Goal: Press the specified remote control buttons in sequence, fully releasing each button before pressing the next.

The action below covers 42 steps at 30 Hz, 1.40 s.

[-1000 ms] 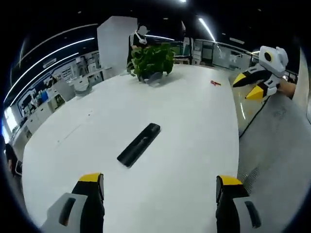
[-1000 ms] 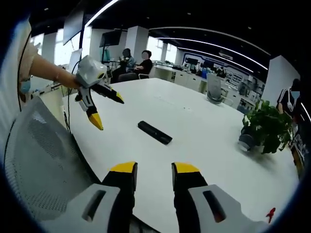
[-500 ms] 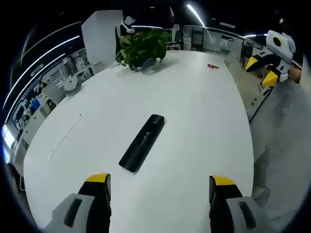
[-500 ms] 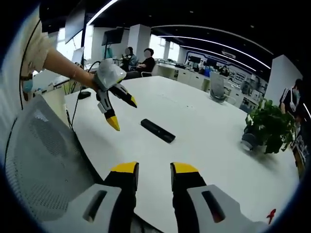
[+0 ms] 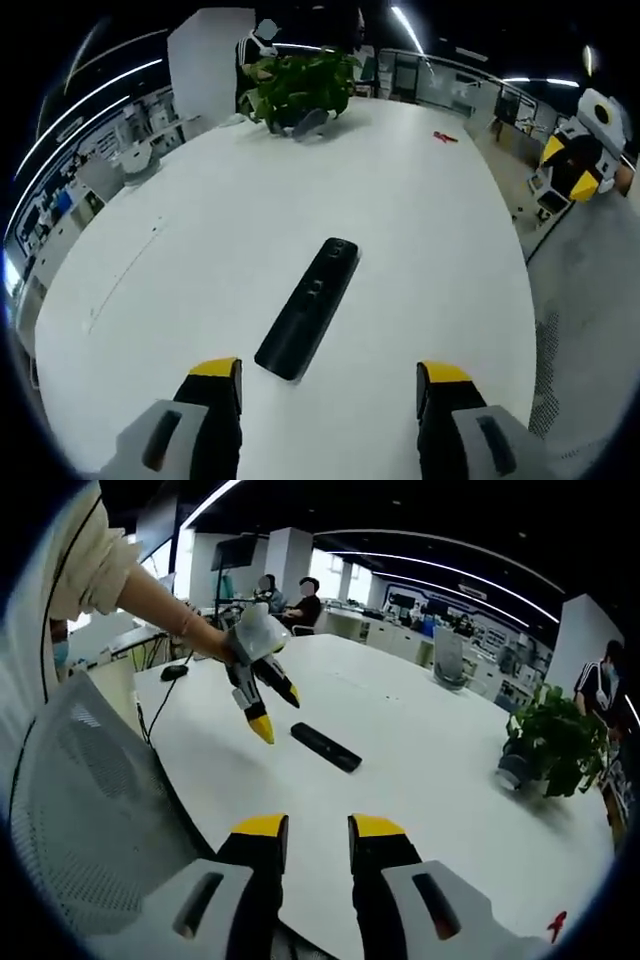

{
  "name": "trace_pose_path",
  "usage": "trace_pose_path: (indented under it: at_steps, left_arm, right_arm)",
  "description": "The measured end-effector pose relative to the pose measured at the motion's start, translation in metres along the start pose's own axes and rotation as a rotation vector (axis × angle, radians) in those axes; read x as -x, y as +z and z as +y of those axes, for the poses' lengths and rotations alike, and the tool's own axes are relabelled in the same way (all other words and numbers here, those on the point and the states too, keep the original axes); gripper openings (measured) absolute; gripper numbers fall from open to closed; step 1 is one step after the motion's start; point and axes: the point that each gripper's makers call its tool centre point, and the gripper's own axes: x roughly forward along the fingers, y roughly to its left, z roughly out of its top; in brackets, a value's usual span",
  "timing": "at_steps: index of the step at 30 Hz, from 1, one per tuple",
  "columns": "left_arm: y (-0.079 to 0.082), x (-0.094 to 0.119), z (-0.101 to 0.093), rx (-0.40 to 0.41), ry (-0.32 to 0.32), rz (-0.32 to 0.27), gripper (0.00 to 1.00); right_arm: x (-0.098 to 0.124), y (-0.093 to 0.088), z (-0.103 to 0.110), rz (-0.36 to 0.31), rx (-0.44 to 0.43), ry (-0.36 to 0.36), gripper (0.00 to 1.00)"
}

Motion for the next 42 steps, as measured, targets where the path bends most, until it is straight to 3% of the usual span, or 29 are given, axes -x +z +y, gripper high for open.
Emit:
trace_pose_path:
  at_steps: [14, 28, 36, 39, 42]
  left_arm:
    - [-0.008, -0.022, 0.016, -0.078, -0.036, 0.090, 0.58]
    - [-0.001, -0.031, 0.020, -0.129, -0.085, 0.128, 0.45]
    - [-0.002, -0.036, 0.019, -0.192, -0.114, 0.172, 0.44]
    - [-0.002, -0.038, 0.019, -0.237, -0.122, 0.179, 0.37]
    - [-0.002, -0.039, 0.015, -0.196, -0.161, 0.184, 0.39]
  right_arm:
    - [-0.001, -0.002, 0.001, 0.019, 0.001, 0.006, 0.21]
    - [-0.002, -0.006, 0.002, 0.042, 0.005, 0.007, 0.19]
    - [-0.002, -0.007, 0.002, 0.050, 0.007, 0.010, 0.16]
    - [-0.002, -0.007, 0.003, 0.051, 0.011, 0.014, 0.15]
    - [-0.003, -0.007, 0.005, 0.057, 0.024, 0.021, 0.14]
